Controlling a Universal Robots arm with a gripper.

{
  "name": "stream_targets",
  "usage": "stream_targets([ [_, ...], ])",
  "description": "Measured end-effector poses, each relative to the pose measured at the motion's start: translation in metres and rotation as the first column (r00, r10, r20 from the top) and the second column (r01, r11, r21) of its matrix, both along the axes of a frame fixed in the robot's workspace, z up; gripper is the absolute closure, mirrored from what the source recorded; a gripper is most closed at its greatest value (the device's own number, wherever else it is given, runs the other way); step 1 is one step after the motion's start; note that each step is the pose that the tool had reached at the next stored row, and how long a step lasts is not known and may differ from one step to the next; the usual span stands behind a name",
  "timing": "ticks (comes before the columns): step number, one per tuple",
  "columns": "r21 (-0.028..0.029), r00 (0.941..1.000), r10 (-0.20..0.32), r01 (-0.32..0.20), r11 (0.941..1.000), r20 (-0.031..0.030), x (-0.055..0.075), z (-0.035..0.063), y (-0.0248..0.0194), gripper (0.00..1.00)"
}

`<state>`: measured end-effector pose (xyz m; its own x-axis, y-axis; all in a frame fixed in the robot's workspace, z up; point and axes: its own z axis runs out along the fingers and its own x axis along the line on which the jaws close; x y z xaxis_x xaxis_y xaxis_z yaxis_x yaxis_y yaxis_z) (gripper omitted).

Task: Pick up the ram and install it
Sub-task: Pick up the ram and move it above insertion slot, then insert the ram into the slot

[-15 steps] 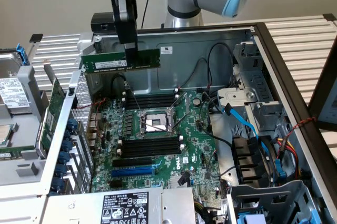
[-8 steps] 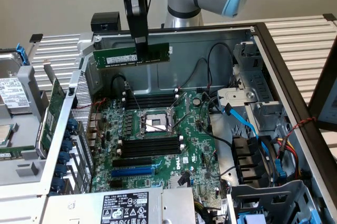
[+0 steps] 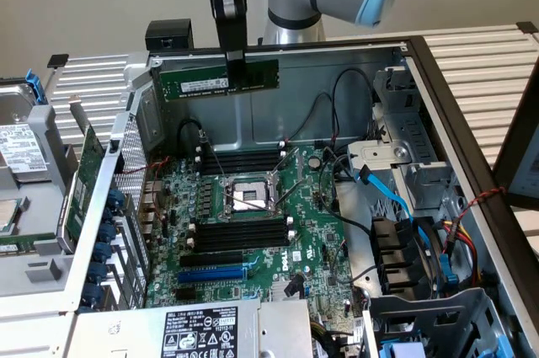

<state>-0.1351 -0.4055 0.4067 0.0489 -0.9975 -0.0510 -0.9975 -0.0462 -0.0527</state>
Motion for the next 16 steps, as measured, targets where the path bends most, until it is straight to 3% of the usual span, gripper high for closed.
stream_targets([
  [2,0.0161,1.0,0.0,0.0,0.9999,0.0,0.001,0.0,0.0012,0.86],
  [6,0.0363,1.0,0.0,0.0,0.9993,0.0002,0.0025,-0.0002,0.004,0.86],
  [8,0.043,1.0,0.0,0.0,0.9991,0.0001,0.0034,-0.0001,0.0042,0.86],
  [16,0.0589,1.0,0.0,0.0,0.9983,0.0001,0.0059,-0.0002,0.0058,0.86],
])
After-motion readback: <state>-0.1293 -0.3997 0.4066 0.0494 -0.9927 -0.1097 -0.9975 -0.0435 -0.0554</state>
